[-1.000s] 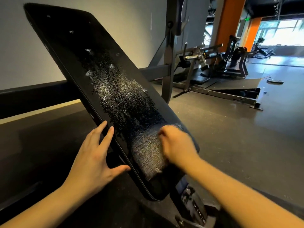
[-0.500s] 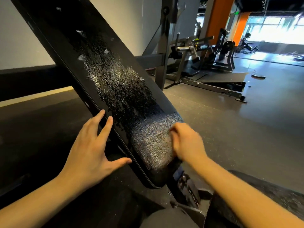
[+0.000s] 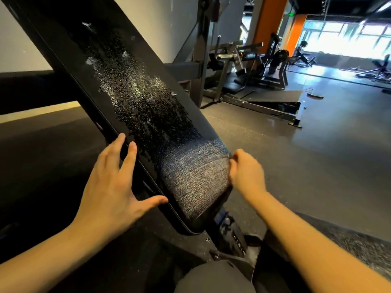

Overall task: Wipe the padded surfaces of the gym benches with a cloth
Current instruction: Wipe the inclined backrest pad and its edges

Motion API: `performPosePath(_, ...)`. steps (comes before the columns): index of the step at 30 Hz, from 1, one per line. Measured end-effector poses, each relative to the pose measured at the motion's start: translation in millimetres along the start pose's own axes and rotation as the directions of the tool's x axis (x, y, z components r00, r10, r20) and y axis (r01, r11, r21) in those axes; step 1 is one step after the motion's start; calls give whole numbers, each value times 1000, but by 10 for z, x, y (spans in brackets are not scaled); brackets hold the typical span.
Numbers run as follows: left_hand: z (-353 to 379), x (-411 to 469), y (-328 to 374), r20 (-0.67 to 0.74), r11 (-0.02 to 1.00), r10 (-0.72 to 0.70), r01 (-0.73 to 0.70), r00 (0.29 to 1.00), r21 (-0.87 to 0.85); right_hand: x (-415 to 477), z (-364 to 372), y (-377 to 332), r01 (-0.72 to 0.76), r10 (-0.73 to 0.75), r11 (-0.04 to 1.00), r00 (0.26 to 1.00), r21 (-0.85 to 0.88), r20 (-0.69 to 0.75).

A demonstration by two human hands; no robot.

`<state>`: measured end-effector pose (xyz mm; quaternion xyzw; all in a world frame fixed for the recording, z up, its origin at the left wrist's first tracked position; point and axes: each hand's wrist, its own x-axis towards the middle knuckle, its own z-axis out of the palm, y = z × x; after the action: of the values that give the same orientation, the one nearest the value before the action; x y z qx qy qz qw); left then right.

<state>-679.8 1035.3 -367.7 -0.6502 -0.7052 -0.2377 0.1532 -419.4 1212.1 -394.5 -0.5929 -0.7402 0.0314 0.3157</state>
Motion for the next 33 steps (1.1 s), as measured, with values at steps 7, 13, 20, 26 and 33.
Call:
performPosePath(7,20,3,14,-10,1000,-9,9,1000,-5,-611,-101,-1032,363,-370,888,929,283,-32)
performPosePath(13,17,-14,7,-9,1000,-13,13,1000,-6,37,-14,-629,323,-322,944,946,66,-29)
performPosePath(20,23,-21,8,-4,1000,-18,18,1000,-24,-1,2,-1033,190,-183,975,980,117,-72)
performPosePath(26,15,-32,-65,-8,1000,21,-21,1000,-19,-260,-56,-1286,609,-606,777,792,158,-71)
performPosePath(33,11,-34,-41,8,998,15,-15,1000,-57,562,-19,-1003,71,-74,996,995,-48,-69)
